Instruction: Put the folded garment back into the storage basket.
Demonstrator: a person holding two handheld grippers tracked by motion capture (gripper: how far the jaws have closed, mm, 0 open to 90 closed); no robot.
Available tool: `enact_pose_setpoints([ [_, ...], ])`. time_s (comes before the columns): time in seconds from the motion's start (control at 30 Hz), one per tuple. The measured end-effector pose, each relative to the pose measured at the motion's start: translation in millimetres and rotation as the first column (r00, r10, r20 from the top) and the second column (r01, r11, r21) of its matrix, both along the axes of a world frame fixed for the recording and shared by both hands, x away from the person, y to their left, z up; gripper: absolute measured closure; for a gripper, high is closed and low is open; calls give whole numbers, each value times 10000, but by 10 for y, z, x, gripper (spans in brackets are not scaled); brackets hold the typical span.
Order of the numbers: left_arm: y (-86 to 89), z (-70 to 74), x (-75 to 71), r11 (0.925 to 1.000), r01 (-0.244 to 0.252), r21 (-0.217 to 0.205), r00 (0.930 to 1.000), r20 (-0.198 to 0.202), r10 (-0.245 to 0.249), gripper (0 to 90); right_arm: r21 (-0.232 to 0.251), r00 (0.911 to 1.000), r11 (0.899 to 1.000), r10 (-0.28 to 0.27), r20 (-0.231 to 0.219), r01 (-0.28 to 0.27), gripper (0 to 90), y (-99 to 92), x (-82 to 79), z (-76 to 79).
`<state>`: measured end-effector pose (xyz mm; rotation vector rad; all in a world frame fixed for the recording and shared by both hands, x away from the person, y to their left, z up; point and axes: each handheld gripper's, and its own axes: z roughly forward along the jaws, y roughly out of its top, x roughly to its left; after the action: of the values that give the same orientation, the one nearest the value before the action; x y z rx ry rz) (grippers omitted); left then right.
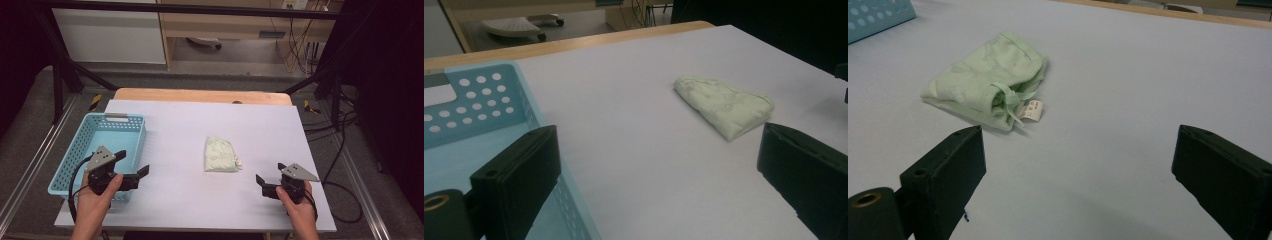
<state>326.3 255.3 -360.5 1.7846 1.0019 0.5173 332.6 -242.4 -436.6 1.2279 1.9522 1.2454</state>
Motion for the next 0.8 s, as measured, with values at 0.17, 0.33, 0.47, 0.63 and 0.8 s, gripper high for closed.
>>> enact_pose_setpoints([
  [0.17, -17, 1, -5, 10000, -7, 79, 9999, 110, 6, 44, -74, 10000, 10000, -25, -18, 25, 70, 15, 1, -6],
  [0.33, -86, -15, 0, 9995, -45, 314, 9999, 122, 41, 55, 136, 9999, 9998, -107, -62, 108, 77, 16, 8, -2],
  [0.47, -154, 3, -20, 9987, 67, 505, 9999, 98, -72, 70, 177, 9997, 9996, -203, -111, 205, 82, 40, 19, 15],
  [0.63, -233, 53, -62, 9979, 104, 636, 9998, 161, -115, 85, -190, 9996, 9998, -33, -281, 27, 88, 139, 36, 15],
  [0.8, -363, 67, -123, 9967, 334, 738, 9988, 328, -359, 80, -364, 9998, 9993, -12, -188, 6, 101, 170, 23, 6],
])
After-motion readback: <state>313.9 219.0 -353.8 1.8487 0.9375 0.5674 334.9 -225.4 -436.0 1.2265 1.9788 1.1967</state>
